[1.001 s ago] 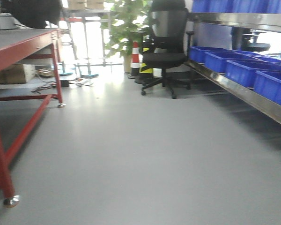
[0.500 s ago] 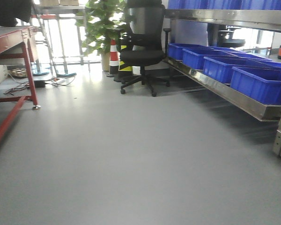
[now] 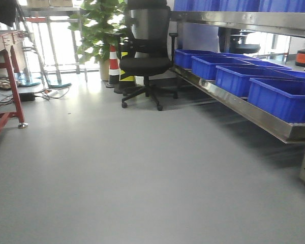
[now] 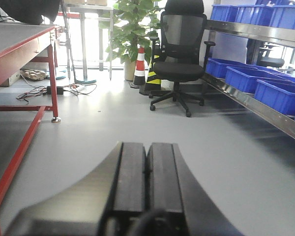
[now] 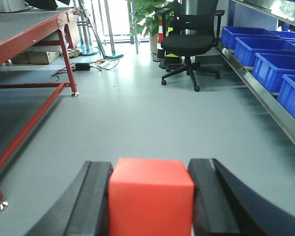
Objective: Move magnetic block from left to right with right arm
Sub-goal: 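Drive across the room toward the second table, cube held, then turn the base to face the second red-edged table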
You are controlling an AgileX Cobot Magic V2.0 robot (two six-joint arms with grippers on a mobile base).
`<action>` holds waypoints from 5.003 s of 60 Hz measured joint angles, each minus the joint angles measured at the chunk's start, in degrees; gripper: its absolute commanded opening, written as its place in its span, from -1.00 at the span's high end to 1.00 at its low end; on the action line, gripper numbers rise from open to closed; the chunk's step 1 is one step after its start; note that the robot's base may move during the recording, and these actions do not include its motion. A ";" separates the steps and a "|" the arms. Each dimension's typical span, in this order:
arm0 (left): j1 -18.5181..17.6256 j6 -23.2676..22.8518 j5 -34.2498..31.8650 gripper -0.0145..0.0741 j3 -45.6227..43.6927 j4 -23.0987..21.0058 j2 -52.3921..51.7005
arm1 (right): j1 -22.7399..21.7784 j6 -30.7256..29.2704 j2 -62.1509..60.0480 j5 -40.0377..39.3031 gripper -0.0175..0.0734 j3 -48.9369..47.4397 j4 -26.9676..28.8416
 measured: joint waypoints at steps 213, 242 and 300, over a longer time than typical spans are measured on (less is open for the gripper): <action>0.09 0.00 0.00 0.93 0.00 0.00 0.00 | 0.00 0.00 0.00 0.00 0.14 0.00 0.00; 0.09 0.00 0.00 0.94 0.00 0.00 0.00 | 0.00 0.00 0.00 0.00 0.14 0.00 0.00; 0.09 0.00 0.00 0.94 0.00 0.00 0.00 | 0.00 0.00 0.00 0.00 0.14 0.00 0.00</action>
